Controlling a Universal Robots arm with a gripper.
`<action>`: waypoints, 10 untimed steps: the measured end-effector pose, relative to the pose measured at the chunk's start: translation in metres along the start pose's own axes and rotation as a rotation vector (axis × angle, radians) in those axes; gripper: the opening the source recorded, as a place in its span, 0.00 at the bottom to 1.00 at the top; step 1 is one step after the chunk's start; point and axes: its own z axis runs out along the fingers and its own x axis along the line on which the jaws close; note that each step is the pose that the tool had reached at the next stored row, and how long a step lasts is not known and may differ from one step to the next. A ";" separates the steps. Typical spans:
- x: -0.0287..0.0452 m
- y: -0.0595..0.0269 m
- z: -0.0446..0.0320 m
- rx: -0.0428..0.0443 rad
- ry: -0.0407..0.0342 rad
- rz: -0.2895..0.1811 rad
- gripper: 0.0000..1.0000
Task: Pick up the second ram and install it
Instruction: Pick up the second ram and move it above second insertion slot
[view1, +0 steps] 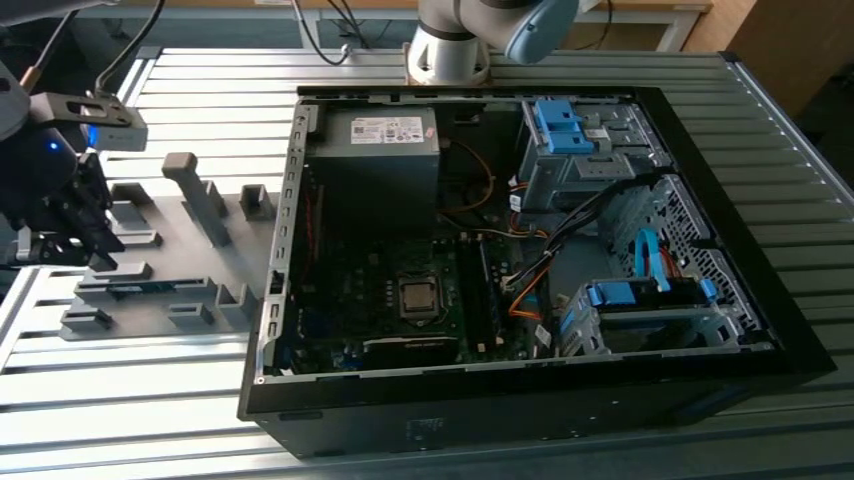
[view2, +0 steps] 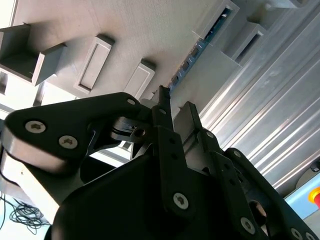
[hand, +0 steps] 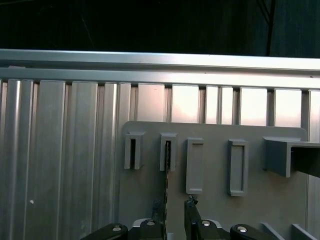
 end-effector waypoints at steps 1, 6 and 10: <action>0.0000 0.0000 0.0002 0.0001 -0.0001 0.000 0.31; 0.0000 0.0000 0.0004 0.0002 0.0004 0.001 0.31; 0.0000 0.0000 0.0014 0.0008 0.0001 0.001 0.33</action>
